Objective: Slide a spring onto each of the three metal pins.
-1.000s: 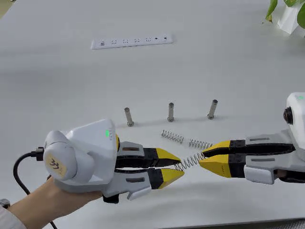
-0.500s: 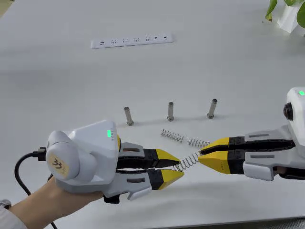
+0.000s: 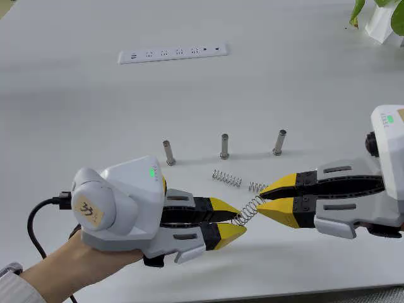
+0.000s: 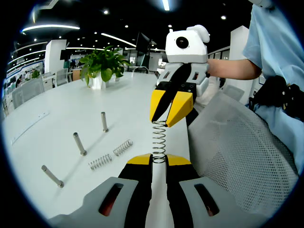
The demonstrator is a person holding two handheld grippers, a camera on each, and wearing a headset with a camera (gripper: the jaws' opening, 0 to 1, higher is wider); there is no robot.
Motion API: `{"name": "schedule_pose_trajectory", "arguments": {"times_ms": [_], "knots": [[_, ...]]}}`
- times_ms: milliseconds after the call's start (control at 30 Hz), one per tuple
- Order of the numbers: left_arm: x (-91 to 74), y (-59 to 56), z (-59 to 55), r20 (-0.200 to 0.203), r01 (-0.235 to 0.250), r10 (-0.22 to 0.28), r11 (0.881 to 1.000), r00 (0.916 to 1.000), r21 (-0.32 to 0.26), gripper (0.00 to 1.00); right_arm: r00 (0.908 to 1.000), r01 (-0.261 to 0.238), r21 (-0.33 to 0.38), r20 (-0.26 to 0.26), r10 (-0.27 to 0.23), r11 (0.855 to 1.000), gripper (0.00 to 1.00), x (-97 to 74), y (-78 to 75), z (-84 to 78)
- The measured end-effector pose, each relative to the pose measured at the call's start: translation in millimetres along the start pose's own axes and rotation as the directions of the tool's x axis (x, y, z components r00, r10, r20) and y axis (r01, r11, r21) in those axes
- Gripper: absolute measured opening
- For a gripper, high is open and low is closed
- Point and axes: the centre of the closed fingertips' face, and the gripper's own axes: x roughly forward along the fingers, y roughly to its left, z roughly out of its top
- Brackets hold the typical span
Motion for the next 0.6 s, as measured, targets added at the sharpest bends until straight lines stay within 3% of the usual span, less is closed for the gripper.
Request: {"name": "schedule_pose_trajectory", "arguments": {"times_ms": [600], "knots": [[1.0,-0.3,-0.8,0.008,-0.008,0.009,1.0,0.9999,-0.002,0.06,0.9997,0.003,-0.057,-0.023,-0.004,0.998,0.06,1.7,5.6,3.6]]}}
